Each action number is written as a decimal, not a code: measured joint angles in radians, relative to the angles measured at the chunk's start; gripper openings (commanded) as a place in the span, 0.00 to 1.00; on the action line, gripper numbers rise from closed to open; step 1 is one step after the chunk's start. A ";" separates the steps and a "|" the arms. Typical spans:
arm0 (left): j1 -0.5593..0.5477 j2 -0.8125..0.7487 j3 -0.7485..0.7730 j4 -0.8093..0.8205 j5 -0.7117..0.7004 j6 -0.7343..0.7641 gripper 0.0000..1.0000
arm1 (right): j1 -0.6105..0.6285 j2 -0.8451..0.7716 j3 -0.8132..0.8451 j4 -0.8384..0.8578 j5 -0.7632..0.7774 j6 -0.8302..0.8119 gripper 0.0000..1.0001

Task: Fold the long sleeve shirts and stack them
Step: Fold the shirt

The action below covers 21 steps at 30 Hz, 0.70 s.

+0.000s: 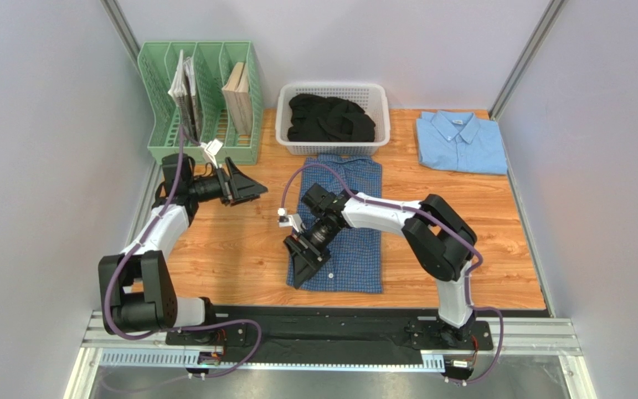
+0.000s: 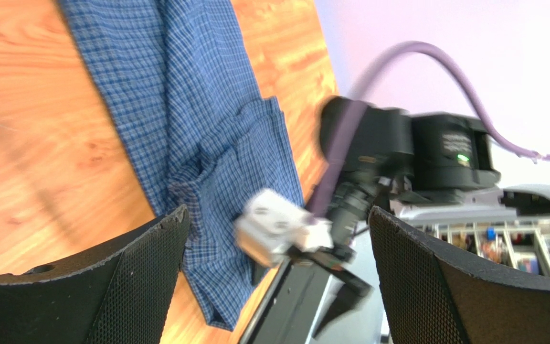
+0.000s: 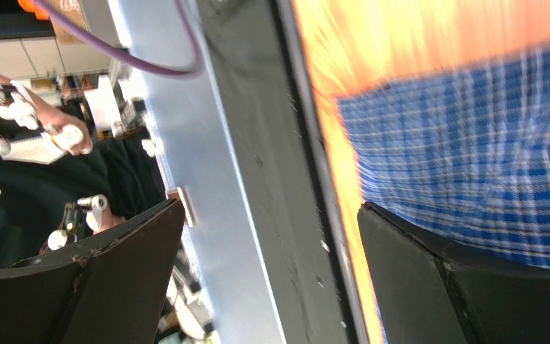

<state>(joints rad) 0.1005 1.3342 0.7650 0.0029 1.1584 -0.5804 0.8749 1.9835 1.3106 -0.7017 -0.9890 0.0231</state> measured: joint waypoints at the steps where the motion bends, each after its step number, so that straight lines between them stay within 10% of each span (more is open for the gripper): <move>1: 0.014 0.000 -0.002 0.016 0.000 -0.017 0.99 | 0.003 -0.022 0.002 0.022 -0.002 0.023 1.00; 21: 0.188 0.042 -0.026 0.145 -0.024 -0.144 0.99 | 0.045 0.183 0.031 0.448 -0.110 0.330 1.00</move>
<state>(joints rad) 0.2890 1.3758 0.7395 0.1474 1.1347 -0.7242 0.9199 2.1670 1.3415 -0.2539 -1.0988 0.3531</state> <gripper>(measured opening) 0.991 0.998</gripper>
